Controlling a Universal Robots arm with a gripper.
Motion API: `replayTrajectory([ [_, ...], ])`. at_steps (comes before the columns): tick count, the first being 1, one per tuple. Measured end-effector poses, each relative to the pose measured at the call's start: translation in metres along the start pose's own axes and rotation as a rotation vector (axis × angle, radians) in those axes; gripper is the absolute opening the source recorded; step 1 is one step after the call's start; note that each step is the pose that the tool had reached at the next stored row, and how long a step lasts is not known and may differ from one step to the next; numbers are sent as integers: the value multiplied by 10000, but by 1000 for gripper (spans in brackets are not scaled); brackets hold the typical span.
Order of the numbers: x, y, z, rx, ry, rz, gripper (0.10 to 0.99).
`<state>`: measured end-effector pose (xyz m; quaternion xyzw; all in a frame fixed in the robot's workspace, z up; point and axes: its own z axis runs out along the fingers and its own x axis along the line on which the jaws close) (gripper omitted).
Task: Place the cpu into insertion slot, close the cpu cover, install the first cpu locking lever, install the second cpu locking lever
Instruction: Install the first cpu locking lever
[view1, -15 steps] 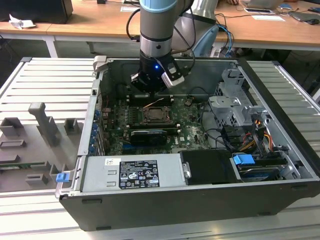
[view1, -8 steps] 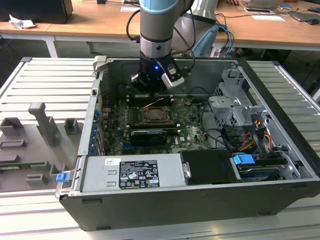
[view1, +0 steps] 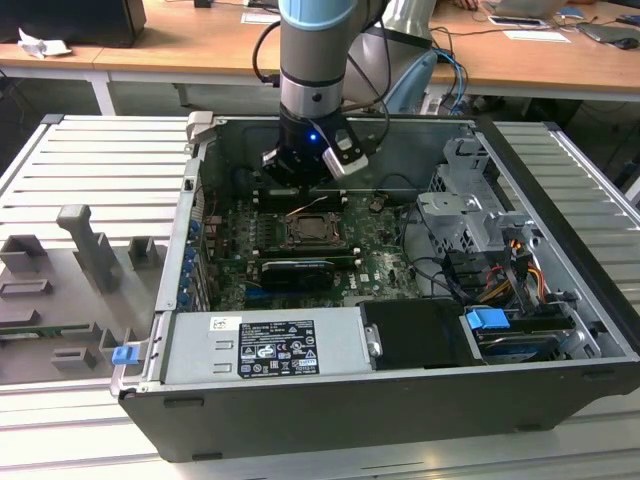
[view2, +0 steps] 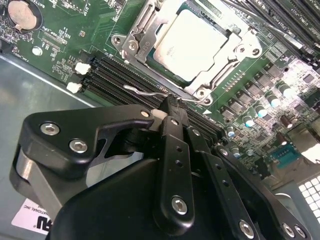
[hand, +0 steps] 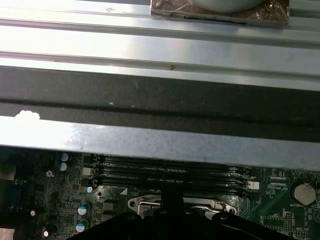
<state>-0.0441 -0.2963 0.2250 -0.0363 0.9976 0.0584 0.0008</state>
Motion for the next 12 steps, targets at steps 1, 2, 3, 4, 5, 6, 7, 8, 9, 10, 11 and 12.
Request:
replayTrajectory([
  [1,0,-1,2,-1,-5,-2,106],
  [2,0,-1,4,-14,-15,-4,106],
  [3,0,-1,5,-28,-21,-4,106],
  [4,1,-1,5,-62,-30,-5,106],
  [5,0,-1,6,-89,-35,-11,106],
  [6,0,0,7,-113,-37,-14,106],
  [7,-2,1,9,-130,-41,-17,106],
  [8,-8,2,12,-133,-41,-20,106],
  [9,-23,4,15,-131,-40,-20,106],
  [10,-35,7,17,-131,-40,-19,106],
  [11,-44,10,19,-131,-40,-19,106],
  [12,-47,11,20,-132,-40,-19,106],
])
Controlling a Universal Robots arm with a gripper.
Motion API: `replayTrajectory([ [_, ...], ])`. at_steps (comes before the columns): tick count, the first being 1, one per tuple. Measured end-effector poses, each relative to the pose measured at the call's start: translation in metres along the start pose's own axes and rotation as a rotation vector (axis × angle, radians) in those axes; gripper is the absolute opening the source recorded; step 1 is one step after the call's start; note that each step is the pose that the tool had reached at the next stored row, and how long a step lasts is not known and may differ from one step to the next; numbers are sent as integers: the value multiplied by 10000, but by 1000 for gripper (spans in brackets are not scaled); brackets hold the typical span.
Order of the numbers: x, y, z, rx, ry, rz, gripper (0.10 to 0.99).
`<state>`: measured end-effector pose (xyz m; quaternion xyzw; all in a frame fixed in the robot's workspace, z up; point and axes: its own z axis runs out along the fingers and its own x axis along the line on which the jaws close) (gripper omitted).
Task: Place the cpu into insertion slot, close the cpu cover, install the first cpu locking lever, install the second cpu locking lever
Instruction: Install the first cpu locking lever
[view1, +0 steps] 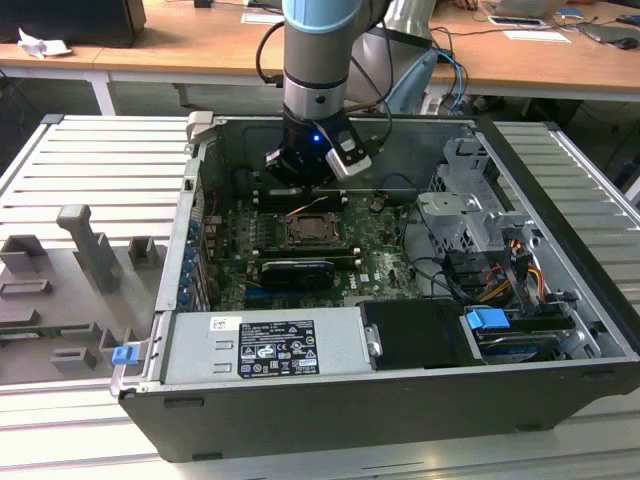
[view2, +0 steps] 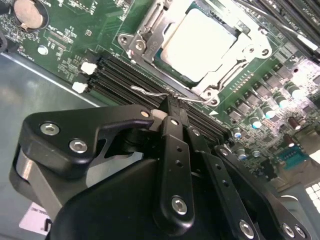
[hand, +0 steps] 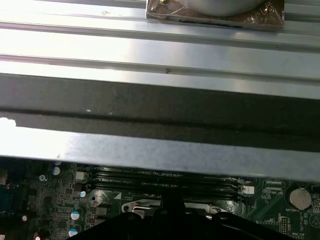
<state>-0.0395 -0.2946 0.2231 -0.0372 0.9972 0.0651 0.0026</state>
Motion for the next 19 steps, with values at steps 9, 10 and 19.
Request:
replayTrajectory([
  [9,-60,3,39,1,0,-1,106],
  [10,-70,1,46,0,1,-1,106],
  [19,-116,-5,73,-235,-19,1,106],
])
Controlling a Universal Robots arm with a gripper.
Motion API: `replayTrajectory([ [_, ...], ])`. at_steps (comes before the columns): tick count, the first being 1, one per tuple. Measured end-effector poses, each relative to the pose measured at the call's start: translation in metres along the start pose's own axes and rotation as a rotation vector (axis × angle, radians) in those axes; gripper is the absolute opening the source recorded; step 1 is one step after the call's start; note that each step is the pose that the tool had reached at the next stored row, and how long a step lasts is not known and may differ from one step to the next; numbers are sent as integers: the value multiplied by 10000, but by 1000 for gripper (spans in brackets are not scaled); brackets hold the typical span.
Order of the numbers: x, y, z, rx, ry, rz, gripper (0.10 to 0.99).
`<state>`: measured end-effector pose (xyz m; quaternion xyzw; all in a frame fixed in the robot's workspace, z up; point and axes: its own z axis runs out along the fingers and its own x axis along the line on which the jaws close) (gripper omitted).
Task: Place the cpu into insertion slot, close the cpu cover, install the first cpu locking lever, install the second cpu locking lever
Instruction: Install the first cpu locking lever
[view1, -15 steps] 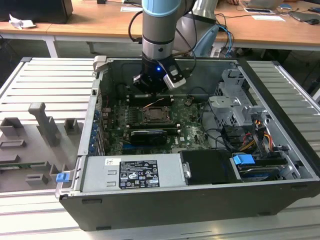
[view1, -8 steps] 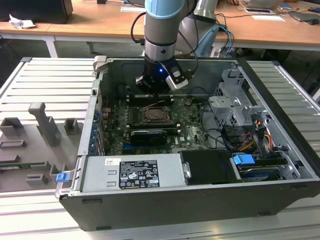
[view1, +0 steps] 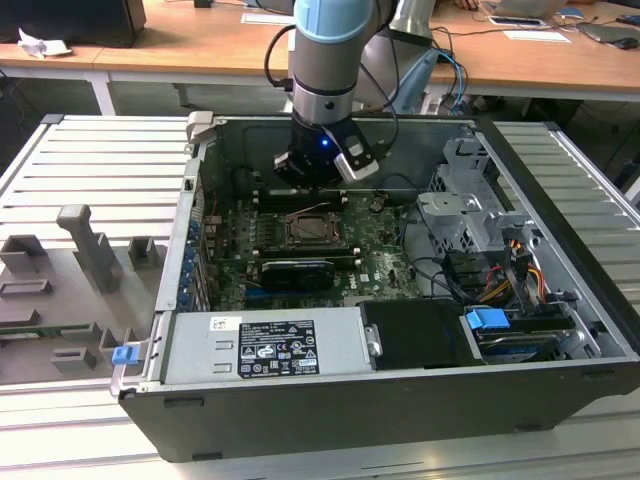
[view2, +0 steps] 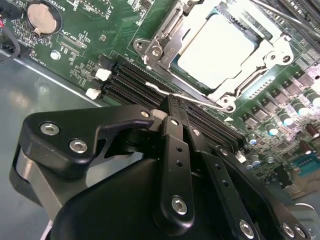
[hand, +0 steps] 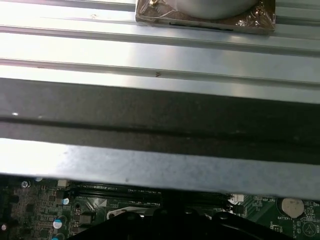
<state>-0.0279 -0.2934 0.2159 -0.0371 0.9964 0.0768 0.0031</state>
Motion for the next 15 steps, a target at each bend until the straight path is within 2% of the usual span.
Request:
replayTrajectory([
  [5,-10,-3,3,0,1,1,106],
  [15,-15,-13,3,72,6,-1,106],
])
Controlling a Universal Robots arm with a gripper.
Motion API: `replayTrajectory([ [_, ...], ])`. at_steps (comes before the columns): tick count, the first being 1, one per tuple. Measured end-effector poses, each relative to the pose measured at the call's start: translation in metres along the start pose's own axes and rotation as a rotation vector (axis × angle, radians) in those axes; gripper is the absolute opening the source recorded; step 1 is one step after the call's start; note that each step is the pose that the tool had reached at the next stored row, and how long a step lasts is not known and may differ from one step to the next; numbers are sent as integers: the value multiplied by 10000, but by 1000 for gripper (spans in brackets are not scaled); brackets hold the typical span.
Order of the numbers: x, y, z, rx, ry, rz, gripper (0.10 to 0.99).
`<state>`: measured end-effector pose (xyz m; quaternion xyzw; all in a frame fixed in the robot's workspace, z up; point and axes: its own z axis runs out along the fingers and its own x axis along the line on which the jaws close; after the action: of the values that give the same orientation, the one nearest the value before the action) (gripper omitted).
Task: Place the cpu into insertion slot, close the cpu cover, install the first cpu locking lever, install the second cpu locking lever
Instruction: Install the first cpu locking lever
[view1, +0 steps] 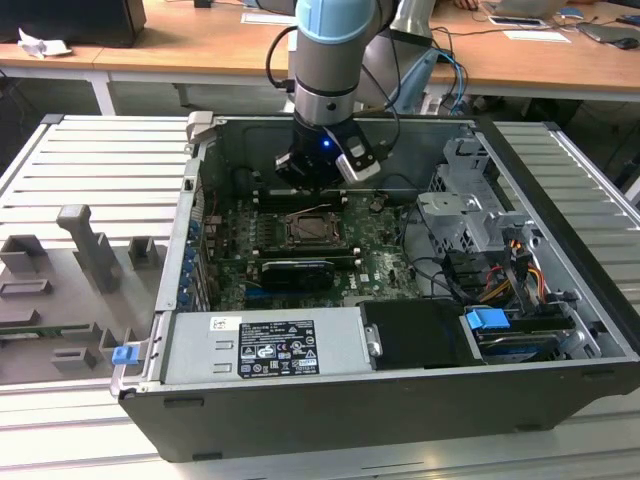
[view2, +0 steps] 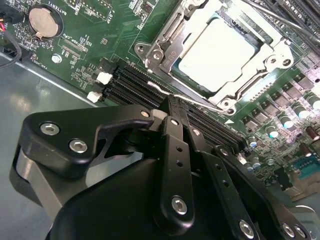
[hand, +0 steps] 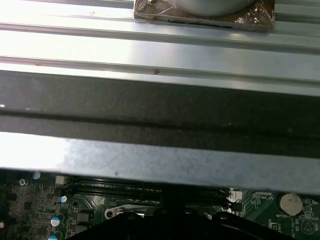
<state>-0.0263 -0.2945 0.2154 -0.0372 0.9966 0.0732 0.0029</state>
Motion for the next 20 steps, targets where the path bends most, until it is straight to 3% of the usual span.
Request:
replayTrajectory([
  [5,-1,-34,1,1,0,0,106],
  [20,-53,-43,23,2,0,1,106],
])
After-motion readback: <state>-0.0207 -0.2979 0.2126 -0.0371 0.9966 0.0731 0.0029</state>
